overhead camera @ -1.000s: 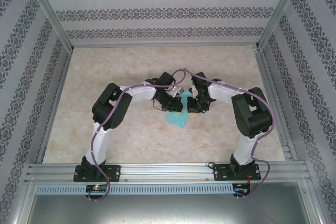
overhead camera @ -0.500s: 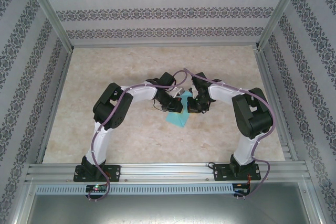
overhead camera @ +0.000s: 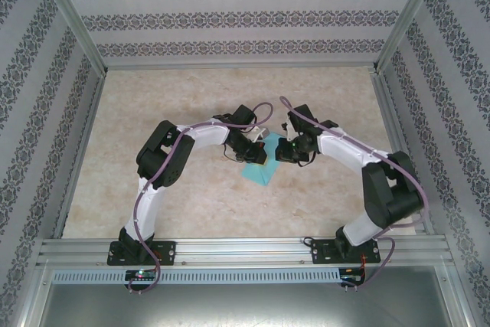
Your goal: Fold a paper plane with a square sheet of paper (pick it up from the middle)
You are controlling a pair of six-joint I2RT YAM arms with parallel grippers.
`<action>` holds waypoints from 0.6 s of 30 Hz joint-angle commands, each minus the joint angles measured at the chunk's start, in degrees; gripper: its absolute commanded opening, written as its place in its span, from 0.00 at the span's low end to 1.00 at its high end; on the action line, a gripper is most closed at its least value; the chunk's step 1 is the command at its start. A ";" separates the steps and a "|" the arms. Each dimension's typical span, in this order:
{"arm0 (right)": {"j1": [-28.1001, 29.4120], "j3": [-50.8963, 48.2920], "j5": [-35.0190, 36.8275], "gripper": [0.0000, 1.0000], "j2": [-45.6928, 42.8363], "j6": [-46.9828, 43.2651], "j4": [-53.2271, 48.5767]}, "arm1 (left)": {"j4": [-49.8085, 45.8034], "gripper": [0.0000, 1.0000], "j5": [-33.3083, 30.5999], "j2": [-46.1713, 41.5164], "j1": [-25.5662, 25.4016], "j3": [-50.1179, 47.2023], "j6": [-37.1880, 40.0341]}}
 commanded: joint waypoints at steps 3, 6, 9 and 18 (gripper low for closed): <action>2.93 -7.23 -6.23 0.06 -3.28 11.52 10.15 | -2.67 0.02 -5.95 4.70 -0.37 -1.16 1.46; 4.43 -9.38 -7.08 0.04 -2.40 14.74 14.45 | -2.25 0.02 -5.69 4.87 -0.28 -1.29 1.25; 4.73 -11.06 -8.33 0.02 -0.41 16.47 18.23 | -1.85 0.02 -4.79 4.95 -0.11 -1.55 1.06; 5.96 -12.23 -10.86 0.00 4.33 18.54 24.65 | -2.14 0.02 -4.29 5.01 0.50 -1.39 1.46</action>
